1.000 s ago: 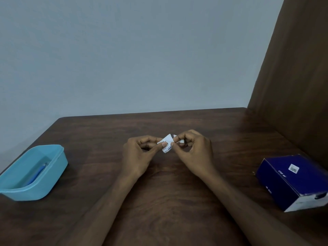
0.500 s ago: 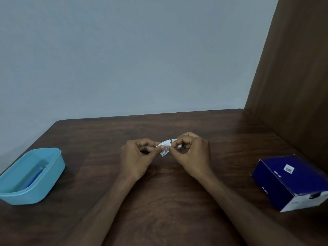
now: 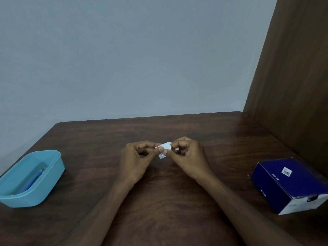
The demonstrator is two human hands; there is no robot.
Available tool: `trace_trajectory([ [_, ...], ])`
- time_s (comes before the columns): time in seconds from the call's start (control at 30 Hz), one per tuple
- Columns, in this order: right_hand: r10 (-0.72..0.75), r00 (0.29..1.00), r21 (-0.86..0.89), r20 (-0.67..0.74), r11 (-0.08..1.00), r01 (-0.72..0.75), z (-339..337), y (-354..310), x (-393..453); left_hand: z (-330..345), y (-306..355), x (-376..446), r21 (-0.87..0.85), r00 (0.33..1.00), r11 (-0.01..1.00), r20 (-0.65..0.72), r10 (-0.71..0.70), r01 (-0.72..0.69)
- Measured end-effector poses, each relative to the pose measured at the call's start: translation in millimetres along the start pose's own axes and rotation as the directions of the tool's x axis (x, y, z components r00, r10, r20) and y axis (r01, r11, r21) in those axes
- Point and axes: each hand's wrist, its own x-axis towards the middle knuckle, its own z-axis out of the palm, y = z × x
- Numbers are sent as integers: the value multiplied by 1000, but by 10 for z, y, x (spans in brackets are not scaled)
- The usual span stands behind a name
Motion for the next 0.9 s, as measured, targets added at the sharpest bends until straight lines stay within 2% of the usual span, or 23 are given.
trace_trajectory([
  [0.2,86,995,116,50,989,-91,50,-40,-4,0,3,-3,-50,1000,999,8,-18,19],
  [0.33,121,990,238,67,962,-134,58,-68,-5,17,1,-14,-34,999,999,14,29,-28],
  [0.47,129,990,194,49,971,-136,64,-49,-21,10,-44,2,-23,999,999,29,33,-32],
  [0.57,133,989,146,70,979,-142,49,-47,-5,23,-69,45,-79,1000,997,2,-11,12],
  [0.73,66,993,80,-96,995,-59,-27,-95,10,24,-87,82,-191,995,980,-77,-67,51],
  [0.9,83,992,-3,-95,996,-84,-47,-91,-1,35,-97,71,-182,996,982,-60,-68,56],
])
